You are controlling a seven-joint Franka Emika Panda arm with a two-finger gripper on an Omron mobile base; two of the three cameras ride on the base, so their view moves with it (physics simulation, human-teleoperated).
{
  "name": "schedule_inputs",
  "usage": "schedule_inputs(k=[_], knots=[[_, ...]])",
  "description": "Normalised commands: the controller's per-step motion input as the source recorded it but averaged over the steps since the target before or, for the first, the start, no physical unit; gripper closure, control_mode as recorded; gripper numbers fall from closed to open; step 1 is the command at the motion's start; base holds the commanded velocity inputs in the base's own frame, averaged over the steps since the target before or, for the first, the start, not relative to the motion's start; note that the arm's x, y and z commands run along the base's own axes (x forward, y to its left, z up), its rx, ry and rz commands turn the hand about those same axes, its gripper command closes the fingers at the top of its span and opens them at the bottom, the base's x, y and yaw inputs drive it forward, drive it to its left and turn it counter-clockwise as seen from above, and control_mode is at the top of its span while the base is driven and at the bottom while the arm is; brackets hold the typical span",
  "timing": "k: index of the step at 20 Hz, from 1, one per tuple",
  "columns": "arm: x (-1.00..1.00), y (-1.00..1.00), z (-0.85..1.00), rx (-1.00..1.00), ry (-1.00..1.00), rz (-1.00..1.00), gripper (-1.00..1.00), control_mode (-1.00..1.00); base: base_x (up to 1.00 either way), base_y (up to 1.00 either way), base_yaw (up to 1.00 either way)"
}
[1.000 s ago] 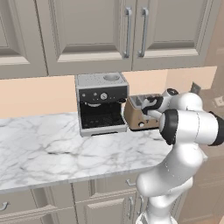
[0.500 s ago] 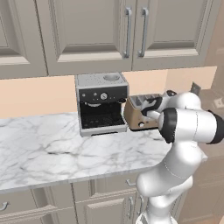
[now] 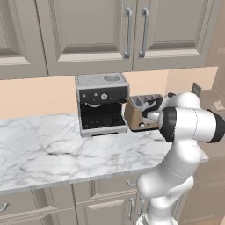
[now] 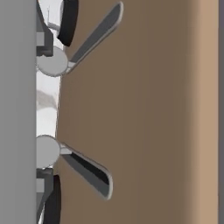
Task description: Start the toaster. Once the lever pops up, take the bread to the plate on the dining counter.
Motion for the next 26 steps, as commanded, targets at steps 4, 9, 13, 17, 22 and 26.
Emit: schedule_inputs(k=[4, 9, 13, 17, 22, 26], knots=[[-0.15, -0.01, 0.11, 0.00, -0.05, 0.00, -1.00, -1.00, 0.00, 0.00, 0.00], [-0.19, -0.01, 0.30, 0.00, -0.04, 0.00, -1.00, -1.00, 0.00, 0.00, 0.00], [-0.04, -0.03, 0.32, 0.00, -0.06, 0.00, -1.00, -1.00, 0.00, 0.00, 0.00], [0.00, -0.06, 0.20, 0.00, -0.10, 0.00, -1.00, -1.00, 0.00, 0.00, 0.00], [-0.06, -0.08, 0.06, 0.00, -0.20, 0.00, -1.00, -1.00, 0.00, 0.00, 0.00], [-0.15, -0.08, 0.01, 0.00, -0.24, -0.03, -1.00, -1.00, 0.00, 0.00, 0.00]])
